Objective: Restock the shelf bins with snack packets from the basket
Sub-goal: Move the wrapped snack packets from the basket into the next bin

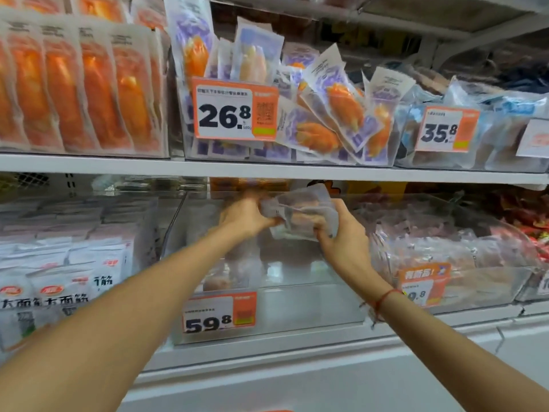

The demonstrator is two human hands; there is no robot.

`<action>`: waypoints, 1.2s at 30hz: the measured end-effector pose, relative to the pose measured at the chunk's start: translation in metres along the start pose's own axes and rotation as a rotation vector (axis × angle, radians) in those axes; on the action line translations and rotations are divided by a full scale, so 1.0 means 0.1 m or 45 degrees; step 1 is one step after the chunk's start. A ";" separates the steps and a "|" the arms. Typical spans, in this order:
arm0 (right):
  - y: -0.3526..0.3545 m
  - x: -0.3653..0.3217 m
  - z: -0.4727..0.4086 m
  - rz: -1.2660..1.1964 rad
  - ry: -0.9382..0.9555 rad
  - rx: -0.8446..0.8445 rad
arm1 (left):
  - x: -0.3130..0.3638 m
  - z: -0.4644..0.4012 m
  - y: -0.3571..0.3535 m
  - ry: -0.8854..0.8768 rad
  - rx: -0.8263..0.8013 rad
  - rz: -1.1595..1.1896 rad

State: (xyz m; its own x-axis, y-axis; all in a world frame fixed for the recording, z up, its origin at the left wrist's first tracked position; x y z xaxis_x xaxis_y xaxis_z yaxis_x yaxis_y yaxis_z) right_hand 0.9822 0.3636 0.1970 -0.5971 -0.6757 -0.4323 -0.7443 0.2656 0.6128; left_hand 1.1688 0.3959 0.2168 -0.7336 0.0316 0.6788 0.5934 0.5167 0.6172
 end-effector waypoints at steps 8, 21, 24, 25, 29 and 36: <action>-0.72 0.40 -0.50 -0.004 -0.634 -0.510 | -0.35 -0.50 -0.18 -0.047 -0.126 -0.474; -1.29 0.62 -0.85 0.735 -0.035 -0.410 | -0.65 -0.87 -0.53 -0.051 -0.307 -0.643; -1.36 0.62 -0.87 0.849 0.067 -0.441 | -0.64 -0.88 -0.54 -0.114 -0.301 -0.581; -1.37 0.63 -0.86 0.865 0.067 -0.460 | -0.62 -0.87 -0.54 -0.166 -0.280 -0.579; -1.41 0.66 -0.87 0.712 0.018 -0.512 | -0.43 -0.76 -0.55 -0.440 -0.428 -0.551; -1.39 0.56 -0.90 -0.043 -0.246 -0.674 | -0.46 -0.66 -0.77 0.011 -0.980 -0.898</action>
State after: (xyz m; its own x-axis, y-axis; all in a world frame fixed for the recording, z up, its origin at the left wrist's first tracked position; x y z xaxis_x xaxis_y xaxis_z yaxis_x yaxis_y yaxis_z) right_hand 1.0795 0.2267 0.1474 -0.6566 -0.5262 -0.5404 -0.5419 -0.1692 0.8232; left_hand 1.1789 0.2981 0.1648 -0.9951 -0.0732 0.0666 0.0841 -0.2697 0.9593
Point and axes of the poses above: each hand's wrist, its own z-axis away from the middle knuckle, its own y-axis out of the back of the hand, x = y × z, the point moved 3 cm from there along -z, towards the middle knuckle, and after that the axes turned 12 degrees about z, right-handed, at the moved point
